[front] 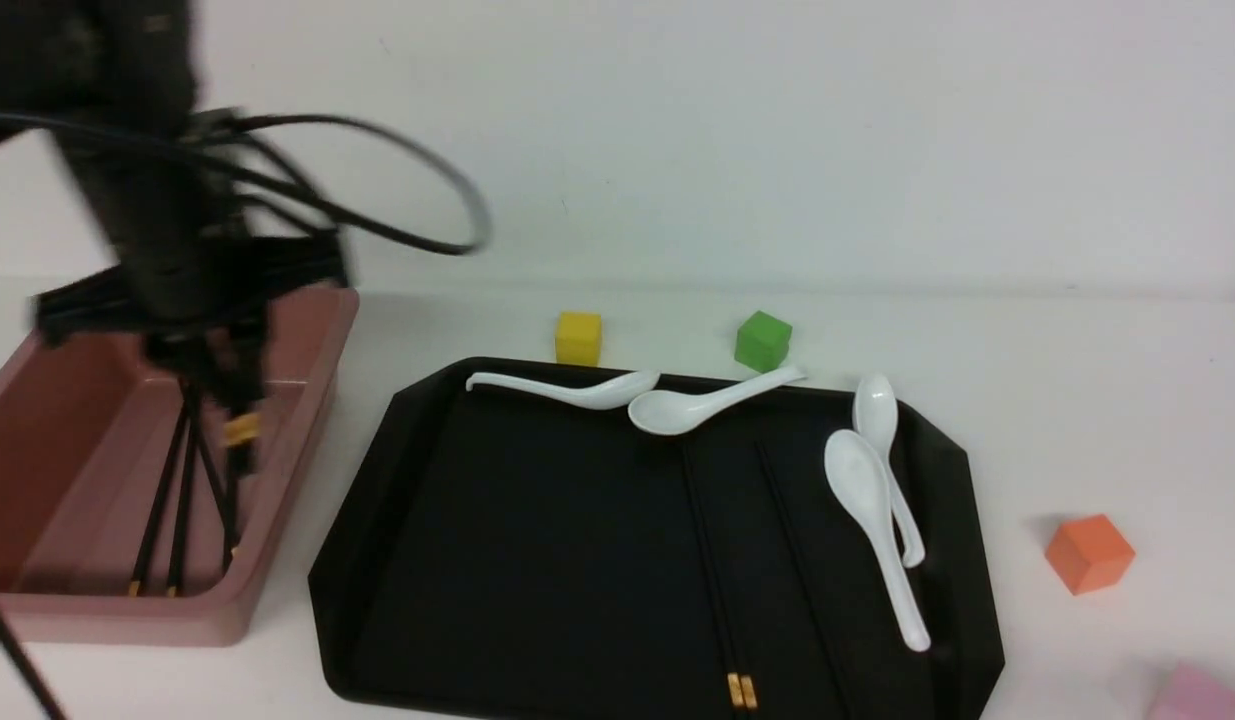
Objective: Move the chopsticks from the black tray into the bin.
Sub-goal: Use the left arm to put the chopsticks into the lunch box
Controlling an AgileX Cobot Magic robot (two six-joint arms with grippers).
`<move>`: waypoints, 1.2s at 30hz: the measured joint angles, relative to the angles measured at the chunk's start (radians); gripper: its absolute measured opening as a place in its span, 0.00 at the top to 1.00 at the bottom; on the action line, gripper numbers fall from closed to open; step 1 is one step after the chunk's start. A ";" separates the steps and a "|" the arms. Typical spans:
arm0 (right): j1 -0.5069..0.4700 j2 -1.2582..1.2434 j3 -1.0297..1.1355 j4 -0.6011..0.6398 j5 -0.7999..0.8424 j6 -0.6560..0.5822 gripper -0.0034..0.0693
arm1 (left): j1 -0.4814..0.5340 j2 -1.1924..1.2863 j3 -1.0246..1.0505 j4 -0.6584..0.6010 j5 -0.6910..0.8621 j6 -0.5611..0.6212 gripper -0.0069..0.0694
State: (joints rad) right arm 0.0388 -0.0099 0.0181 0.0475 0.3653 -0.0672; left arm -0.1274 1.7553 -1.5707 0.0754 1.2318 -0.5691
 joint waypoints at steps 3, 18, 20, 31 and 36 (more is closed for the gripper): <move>0.000 0.000 0.000 0.000 0.000 0.000 0.62 | 0.093 0.001 0.030 0.011 0.000 0.025 0.76; 0.000 0.000 0.000 0.000 0.000 0.000 0.62 | 0.129 0.141 0.036 0.046 -0.017 0.114 0.72; 0.000 0.000 0.000 0.000 0.000 0.000 0.62 | 0.129 0.147 0.036 0.046 -0.019 0.114 0.69; 0.000 0.000 0.000 0.000 0.000 0.000 0.62 | 0.129 0.138 0.050 0.015 -0.017 0.134 0.60; 0.000 0.000 0.000 0.000 0.000 0.000 0.62 | 0.129 0.065 0.116 -0.008 -0.017 0.178 0.83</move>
State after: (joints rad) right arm 0.0388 -0.0099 0.0181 0.0475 0.3653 -0.0672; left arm 0.0020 1.8207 -1.4550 0.0675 1.2151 -0.3907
